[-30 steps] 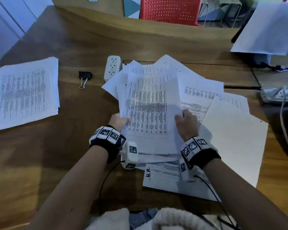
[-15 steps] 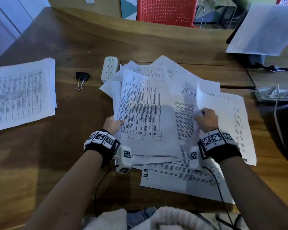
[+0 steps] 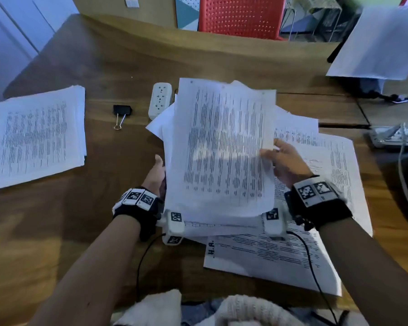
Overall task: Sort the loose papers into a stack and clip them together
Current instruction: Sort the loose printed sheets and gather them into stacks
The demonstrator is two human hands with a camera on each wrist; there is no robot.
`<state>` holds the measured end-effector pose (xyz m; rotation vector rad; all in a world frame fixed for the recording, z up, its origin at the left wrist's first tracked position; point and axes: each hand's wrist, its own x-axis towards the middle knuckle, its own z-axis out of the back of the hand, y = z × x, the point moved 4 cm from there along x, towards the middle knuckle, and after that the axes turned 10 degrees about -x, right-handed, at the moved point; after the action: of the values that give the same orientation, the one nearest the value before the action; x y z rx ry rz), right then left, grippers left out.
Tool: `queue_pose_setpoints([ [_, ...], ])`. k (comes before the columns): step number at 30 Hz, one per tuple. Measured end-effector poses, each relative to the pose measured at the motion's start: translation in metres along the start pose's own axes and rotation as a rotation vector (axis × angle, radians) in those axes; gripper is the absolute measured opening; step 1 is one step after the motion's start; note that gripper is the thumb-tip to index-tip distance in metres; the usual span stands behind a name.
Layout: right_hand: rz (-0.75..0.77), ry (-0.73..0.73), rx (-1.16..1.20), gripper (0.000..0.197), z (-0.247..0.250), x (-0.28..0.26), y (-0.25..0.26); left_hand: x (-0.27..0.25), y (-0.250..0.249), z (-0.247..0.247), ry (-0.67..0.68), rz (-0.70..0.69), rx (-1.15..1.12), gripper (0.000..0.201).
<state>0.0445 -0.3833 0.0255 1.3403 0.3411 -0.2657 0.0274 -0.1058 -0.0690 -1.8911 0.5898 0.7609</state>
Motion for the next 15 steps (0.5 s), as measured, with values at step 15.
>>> queue_pose_setpoints([
  [15, -0.039, -0.007, -1.223, 0.083, 0.016, 0.088, -0.023, 0.009, -0.024, -0.001, -0.419, -0.371, 0.493, 0.017],
])
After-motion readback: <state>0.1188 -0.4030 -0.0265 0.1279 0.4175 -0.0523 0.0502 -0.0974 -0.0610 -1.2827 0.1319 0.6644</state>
